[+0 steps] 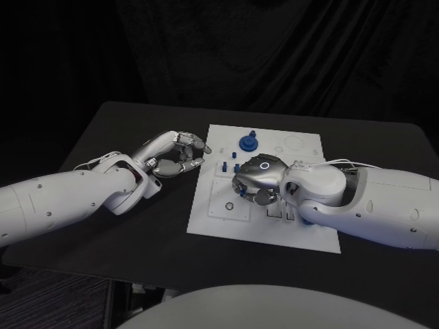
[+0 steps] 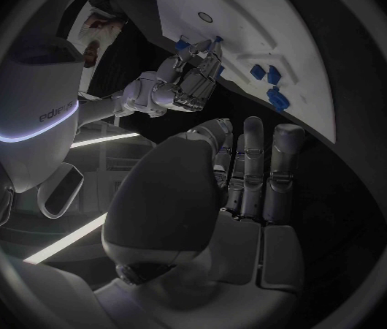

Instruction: Assemble the parts on the task board

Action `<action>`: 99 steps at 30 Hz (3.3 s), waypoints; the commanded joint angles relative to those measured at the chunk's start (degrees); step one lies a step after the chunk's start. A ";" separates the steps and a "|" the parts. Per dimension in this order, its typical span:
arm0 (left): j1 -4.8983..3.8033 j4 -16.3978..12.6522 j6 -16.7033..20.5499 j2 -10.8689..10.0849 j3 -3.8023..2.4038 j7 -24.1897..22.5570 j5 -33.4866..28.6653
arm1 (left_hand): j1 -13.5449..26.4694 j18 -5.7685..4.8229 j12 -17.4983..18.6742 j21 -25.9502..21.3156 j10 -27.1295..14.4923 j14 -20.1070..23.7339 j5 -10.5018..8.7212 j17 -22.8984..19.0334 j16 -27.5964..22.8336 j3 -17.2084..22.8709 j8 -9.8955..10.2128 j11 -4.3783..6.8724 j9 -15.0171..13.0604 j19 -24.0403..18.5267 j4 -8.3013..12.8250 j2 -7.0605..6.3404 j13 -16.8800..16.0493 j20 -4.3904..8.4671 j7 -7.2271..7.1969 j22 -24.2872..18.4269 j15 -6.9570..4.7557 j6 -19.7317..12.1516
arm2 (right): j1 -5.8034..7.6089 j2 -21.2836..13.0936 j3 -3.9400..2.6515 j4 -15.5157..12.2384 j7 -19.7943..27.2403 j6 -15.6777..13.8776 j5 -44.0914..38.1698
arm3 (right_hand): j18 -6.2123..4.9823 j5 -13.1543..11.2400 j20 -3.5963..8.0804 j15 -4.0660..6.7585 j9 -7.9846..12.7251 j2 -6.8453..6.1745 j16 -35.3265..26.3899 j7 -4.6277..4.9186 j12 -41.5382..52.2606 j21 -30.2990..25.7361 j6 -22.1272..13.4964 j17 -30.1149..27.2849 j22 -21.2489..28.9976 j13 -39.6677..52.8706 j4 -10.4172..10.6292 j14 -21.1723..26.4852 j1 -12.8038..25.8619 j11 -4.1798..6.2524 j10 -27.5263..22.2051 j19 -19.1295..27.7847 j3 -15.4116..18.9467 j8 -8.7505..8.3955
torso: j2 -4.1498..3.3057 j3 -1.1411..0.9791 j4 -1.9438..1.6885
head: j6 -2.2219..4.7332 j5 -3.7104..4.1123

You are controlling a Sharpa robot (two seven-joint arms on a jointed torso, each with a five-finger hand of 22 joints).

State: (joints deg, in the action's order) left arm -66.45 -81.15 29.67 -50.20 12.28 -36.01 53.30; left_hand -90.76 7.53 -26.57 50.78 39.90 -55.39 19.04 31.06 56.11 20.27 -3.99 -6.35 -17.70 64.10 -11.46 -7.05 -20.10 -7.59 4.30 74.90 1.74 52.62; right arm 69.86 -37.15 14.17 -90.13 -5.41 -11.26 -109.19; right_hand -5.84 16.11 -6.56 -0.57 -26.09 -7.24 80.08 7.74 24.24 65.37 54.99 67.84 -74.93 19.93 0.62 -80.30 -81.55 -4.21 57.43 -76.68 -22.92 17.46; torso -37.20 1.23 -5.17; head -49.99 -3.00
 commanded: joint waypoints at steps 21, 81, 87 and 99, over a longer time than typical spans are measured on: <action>0.68 0.14 -0.84 0.25 -0.06 -0.07 -0.35 | -0.02 0.47 -0.27 -0.41 -0.11 0.38 0.32 -0.12 -0.30 0.34 0.17 -0.31 0.12 -0.46 -0.08 0.54 0.09 -0.11 0.12 4.38 -0.02 -0.16 | -0.14 0.05 -0.02 0.08 -2.47 3.71 -0.49 | -0.55 0.13 -1.20 -1.13 2.12 -1.66 -2.56 1.00 -3.36 -6.22 -6.81 -3.92 -6.51 -0.35 0.05 3.39 2.90 -1.99 -6.99 4.31 -1.02 -6.83 | 0.05 0.03 0.02 | -0.01 -0.02; 1.65 -0.22 -0.55 -0.76 -0.06 -0.12 -0.35 | -0.20 0.49 -0.37 -0.43 -0.14 0.42 0.39 -0.20 -0.38 0.35 0.19 -0.35 0.25 -0.58 0.11 0.61 0.21 -0.16 0.08 4.39 0.01 -0.30 | 5.74 -17.05 0.00 -3.85 -2.92 -2.38 8.66 | -0.47 0.38 -1.84 -1.95 -11.97 -4.99 -1.94 1.78 27.74 -7.53 -24.58 -5.30 -6.67 19.73 14.79 4.31 1.25 -2.79 -35.30 2.83 10.15 8.05 | 0.00 -0.05 -0.04 | -0.01 0.58; 1.69 -0.18 -0.63 -0.79 -0.06 -0.11 -0.35 | -0.23 0.50 -0.39 -0.45 -0.14 0.42 0.41 -0.21 -0.38 0.37 0.19 -0.36 0.27 -0.61 0.14 0.64 0.23 -0.17 0.08 4.39 0.01 -0.31 | 4.86 -16.28 0.00 -2.86 -2.98 -1.50 8.82 | -0.48 0.42 -2.02 -2.16 -11.63 -4.97 -2.11 1.99 27.81 -7.66 -25.72 -5.74 -6.63 19.60 15.07 4.46 1.12 -2.91 -35.42 2.86 10.09 8.04 | -0.01 -0.01 -0.05 | -0.01 0.54; 1.76 -0.03 -0.77 -0.68 -0.06 -0.21 -0.35 | -0.28 0.50 -0.42 -0.44 -0.14 0.41 0.44 -0.22 -0.39 0.38 0.19 -0.36 0.30 -0.62 0.19 0.66 0.26 -0.17 0.08 4.39 0.02 -0.32 | 3.48 -14.55 0.00 -0.38 -3.03 0.16 8.88 | -0.34 0.33 -2.11 -2.13 -9.12 -3.80 -2.03 1.82 25.76 -6.48 -25.10 -5.73 -6.92 16.91 14.63 3.87 0.09 -2.89 -32.63 2.03 9.02 8.39 | 0.00 -0.02 -0.04 | -0.01 0.47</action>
State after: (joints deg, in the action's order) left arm -64.80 -81.15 29.27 -51.00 12.28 -35.60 53.28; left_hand -90.98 7.53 -26.69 50.57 39.91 -55.39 19.24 30.90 56.12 20.43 -3.99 -6.34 -17.50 63.90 -11.29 -6.83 -19.92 -7.79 4.30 74.92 1.74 52.63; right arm 73.54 -51.80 14.20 -90.80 -7.26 -12.27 -100.35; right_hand -6.73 16.38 -8.61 -2.67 -35.50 -11.43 78.28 9.27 50.31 58.62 29.40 62.11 -74.93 37.16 15.27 -76.07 -81.44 -7.02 24.44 -74.24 -13.67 25.64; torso -37.22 1.21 -5.16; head -49.99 -2.53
